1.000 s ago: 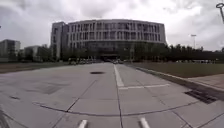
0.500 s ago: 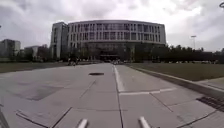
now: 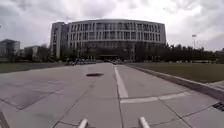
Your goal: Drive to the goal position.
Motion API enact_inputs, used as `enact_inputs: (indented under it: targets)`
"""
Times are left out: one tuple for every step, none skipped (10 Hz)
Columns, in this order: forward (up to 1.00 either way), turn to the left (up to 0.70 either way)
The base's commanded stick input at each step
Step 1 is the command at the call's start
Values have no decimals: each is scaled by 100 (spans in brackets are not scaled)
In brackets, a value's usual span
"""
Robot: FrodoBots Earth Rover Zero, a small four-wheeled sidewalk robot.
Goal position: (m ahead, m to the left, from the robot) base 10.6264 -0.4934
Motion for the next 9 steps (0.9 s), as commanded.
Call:
enact_inputs:
  targets:
    - [70, 0]
    - [70, 0]
    - [70, 0]
    - [70, 0]
    - [70, 0]
    - [70, 0]
    - [70, 0]
    - [70, 0]
    - [70, 0]
